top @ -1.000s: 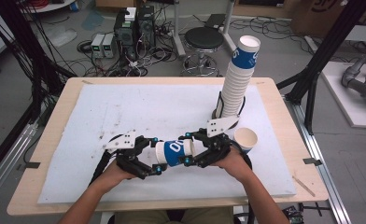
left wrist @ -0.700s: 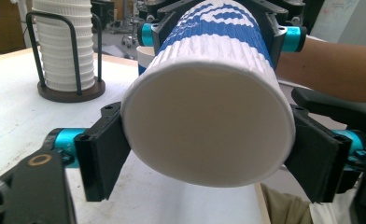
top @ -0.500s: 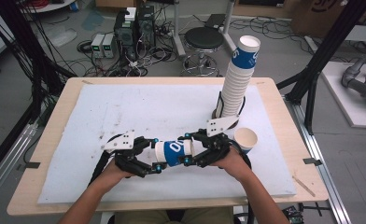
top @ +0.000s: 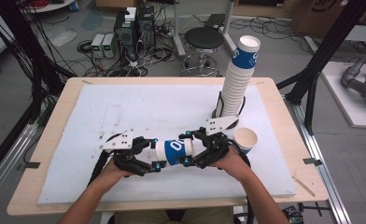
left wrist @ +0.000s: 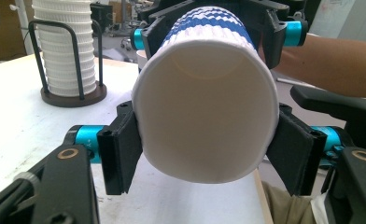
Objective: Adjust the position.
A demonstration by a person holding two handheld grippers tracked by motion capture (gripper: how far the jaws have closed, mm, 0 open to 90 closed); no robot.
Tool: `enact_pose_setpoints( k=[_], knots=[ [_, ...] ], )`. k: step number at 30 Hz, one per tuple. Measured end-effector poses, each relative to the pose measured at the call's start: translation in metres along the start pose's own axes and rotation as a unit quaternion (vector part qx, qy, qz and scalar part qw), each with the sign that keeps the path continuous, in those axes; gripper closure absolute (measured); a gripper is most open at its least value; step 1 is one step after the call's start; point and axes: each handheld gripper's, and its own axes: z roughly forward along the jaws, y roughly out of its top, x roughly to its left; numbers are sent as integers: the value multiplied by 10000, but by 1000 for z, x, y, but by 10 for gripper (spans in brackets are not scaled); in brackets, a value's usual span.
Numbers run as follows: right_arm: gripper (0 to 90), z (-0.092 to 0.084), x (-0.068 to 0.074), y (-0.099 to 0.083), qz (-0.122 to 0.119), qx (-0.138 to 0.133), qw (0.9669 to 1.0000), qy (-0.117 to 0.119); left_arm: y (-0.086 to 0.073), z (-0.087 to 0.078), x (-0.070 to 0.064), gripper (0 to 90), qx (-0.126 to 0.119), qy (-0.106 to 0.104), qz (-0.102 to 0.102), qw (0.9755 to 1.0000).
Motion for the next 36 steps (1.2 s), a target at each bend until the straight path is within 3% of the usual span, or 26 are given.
enact_pose_setpoints(
  k=[6, 11, 17, 20, 25, 27, 28, 33, 36],
  knots=[
    [197, -5, 0, 3, -18, -79, 9999, -134, 1, -3, 1, 325, 64, 91, -2, 9999],
    [196, -12, 3, 9, -196, 11, 9992, -352, 8, -8, 0, 324, 472, 258, 73, 9985],
    [197, -12, 6, 16, -544, 382, 9964, -530, 23, -13, -1, 323, 1098, 371, 245, 9930],
    [197, -9, 8, 21, -791, 642, 9927, -638, 31, -14, -1, 323, 1353, 421, 289, 9895],
    [197, 1, 12, 30, -1163, 1141, 9840, -724, 41, -14, -1, 323, 1671, 484, 312, 9843],
    [197, 6, 14, 33, -1327, 1342, 9789, -786, 45, -12, -1, 323, 1821, 468, 335, 9816],
    [197, 8, 15, 34, -1407, 1441, 9761, -815, 47, -11, -1, 323, 1944, 435, 406, 9791],
    [197, 17, 19, 39, -1669, 1855, 9646, -847, 55, -5, -2, 323, 2259, 414, 455, 9722],
    [197, 20, 20, 42, -1726, 1983, 9612, -837, 58, -2, -2, 323, 2394, 404, 479, 9689]
  ],
)
